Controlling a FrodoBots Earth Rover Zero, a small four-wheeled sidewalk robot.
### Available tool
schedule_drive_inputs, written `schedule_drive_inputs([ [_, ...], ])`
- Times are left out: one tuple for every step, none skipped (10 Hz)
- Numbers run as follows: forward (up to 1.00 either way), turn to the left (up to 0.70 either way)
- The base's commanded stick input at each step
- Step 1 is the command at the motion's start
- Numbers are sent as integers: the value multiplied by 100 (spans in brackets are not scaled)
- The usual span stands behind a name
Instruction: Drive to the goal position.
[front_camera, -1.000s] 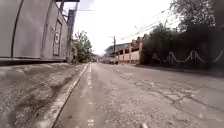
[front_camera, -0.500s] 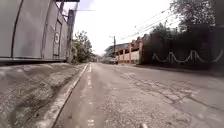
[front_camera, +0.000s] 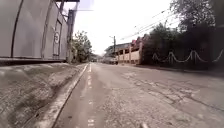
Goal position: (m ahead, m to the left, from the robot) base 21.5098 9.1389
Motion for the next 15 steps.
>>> schedule_drive_inputs([
  [6, 0],
  [6, 0],
  [6, 0],
  [6, 0],
  [6, 0],
  [6, 0],
  [6, 0],
  [6, 0],
  [6, 0],
  [6, 0],
  [6, 0],
  [6, 0],
  [6, 0],
  [6, 0],
  [6, 0],
])
